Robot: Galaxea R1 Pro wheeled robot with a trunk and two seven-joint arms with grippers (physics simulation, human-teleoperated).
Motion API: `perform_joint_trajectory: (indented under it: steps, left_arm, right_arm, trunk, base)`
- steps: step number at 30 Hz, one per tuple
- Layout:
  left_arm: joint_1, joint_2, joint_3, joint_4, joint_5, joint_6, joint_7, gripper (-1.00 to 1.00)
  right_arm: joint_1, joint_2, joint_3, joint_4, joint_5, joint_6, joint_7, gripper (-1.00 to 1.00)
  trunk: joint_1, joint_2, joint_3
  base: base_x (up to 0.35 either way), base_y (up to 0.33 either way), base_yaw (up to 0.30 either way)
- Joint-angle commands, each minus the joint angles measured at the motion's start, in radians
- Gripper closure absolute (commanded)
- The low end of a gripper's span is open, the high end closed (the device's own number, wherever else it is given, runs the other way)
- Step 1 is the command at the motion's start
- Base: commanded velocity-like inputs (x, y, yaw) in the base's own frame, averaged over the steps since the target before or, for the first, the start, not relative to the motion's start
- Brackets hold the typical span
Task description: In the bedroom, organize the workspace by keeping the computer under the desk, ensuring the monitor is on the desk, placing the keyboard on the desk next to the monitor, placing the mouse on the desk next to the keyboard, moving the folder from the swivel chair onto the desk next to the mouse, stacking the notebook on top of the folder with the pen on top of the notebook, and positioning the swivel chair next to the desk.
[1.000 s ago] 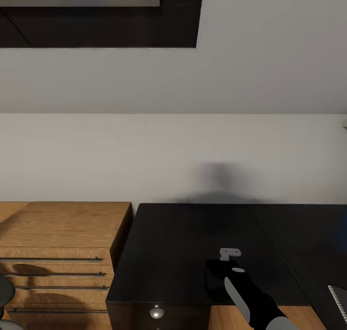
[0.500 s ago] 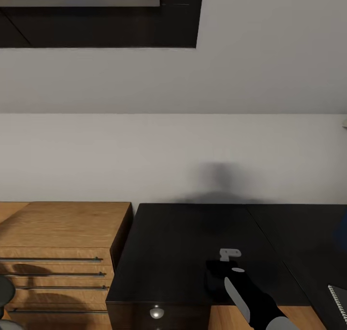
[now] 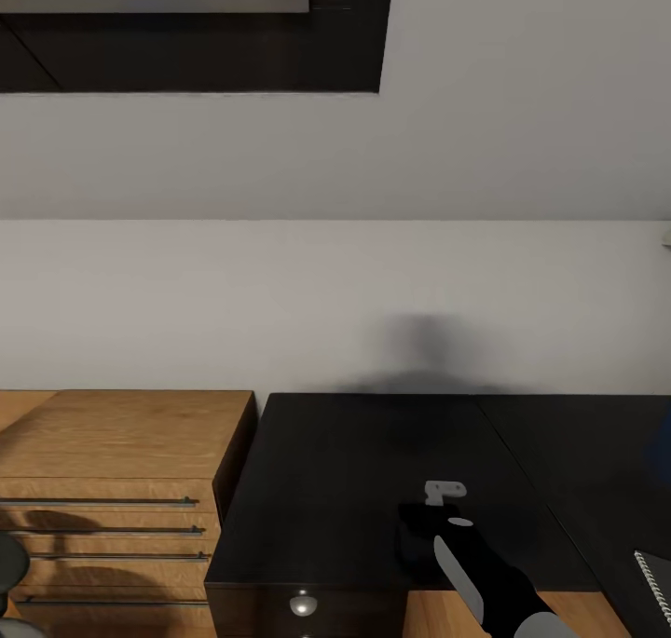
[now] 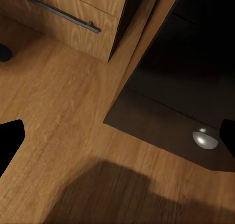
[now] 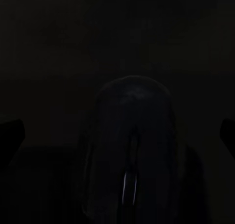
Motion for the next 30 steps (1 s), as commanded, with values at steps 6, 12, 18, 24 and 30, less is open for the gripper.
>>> perform_joint_trajectory:
  steps: [6,12,18,24,30]
  left_arm:
    - [-0.001,-0.002,-0.005,0.001,0.005,-0.003,-0.004,-1.0]
    - [0.0,-0.004,-0.007,0.005,0.004,-0.002,-0.003,-1.0]
    - [-0.001,-0.004,-0.007,0.047,0.004,-0.003,-0.004,-1.0]
    - [-0.001,-0.003,-0.007,0.054,0.004,-0.003,-0.004,-1.0]
    - [-0.001,-0.003,-0.007,0.056,0.003,-0.008,-0.005,-1.0]
  right_arm:
    - [-0.001,-0.002,0.007,-0.002,-0.011,0.003,-0.01,-1.0]
    - [-0.001,-0.003,0.007,-0.003,-0.011,0.004,-0.01,-1.0]
    - [-0.001,-0.003,0.007,-0.003,-0.011,0.005,-0.01,-1.0]
    - [-0.001,-0.003,0.006,-0.004,-0.011,0.005,-0.01,-1.0]
    - [-0.001,-0.004,0.006,-0.004,-0.011,0.005,-0.01,-1.0]
  trunk:
    - [0.0,-0.001,-0.001]
    - [0.0,-0.001,-0.001]
    - [0.0,-0.001,-0.001]
    - [0.0,-0.001,-0.001]
    - [0.0,-0.001,-0.001]
  base:
    - [0.0,0.0,0.0]
    - [0.0,0.0,0.0]
    - [0.0,0.0,0.0]
    - [0.0,0.0,0.0]
    - [0.0,0.0,0.0]
